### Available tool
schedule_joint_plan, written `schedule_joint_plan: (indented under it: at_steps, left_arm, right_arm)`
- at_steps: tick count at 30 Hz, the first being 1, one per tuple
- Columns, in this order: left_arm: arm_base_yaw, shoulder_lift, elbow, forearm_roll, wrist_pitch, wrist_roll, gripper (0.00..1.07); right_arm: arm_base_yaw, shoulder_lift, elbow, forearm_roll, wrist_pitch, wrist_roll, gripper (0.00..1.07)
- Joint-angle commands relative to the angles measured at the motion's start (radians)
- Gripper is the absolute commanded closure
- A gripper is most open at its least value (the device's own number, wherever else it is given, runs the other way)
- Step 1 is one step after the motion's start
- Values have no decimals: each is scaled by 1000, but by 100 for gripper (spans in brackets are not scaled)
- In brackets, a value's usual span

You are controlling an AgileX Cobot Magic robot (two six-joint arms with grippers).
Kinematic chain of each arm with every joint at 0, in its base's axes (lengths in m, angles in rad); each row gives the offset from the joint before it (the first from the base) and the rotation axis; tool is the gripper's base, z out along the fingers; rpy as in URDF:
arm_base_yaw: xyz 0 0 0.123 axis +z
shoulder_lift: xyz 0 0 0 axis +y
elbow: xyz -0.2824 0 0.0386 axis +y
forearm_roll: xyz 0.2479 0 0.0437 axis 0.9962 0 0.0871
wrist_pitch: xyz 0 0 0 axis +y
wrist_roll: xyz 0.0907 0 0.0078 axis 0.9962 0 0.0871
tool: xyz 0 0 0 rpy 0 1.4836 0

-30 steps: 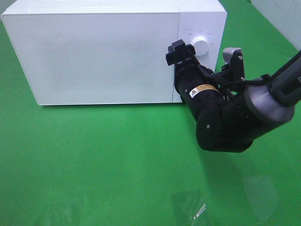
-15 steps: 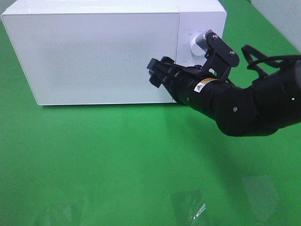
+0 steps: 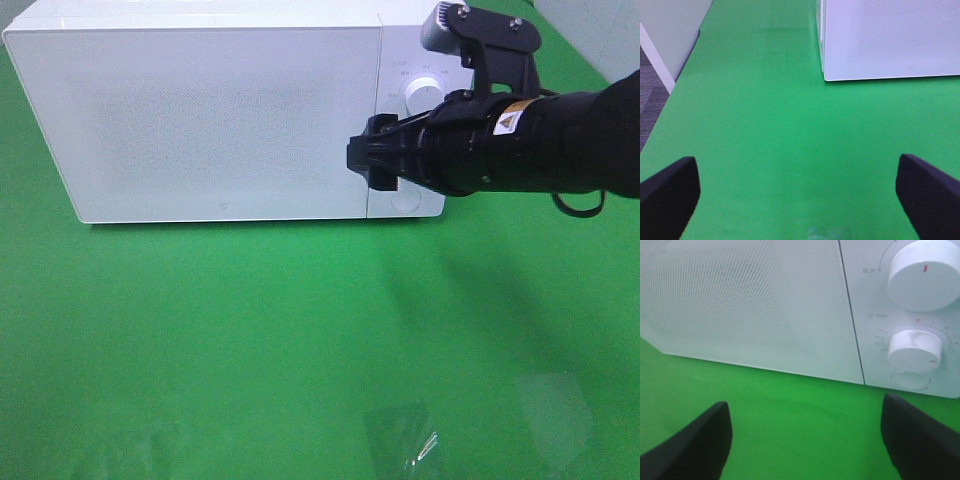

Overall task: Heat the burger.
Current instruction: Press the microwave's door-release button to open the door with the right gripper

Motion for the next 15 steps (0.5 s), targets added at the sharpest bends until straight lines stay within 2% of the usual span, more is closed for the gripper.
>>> schedule_joint_plan:
  at_steps: [1, 7, 11, 15]
  left_arm:
    - [4, -20, 3, -6, -3, 3, 7]
    - [4, -20, 3, -6, -3, 3, 7]
    - [4, -20, 3, -6, -3, 3, 7]
    - [4, -20, 3, -6, -3, 3, 7]
  right_arm:
    - [-31, -53, -3, -72, 95, -19, 29]
    - [-100, -216, -3, -157, 348, -19, 29]
    - [-110, -317, -3, -229, 475, 2, 29]
    - [-110, -411, -3, -249, 607, 3, 28]
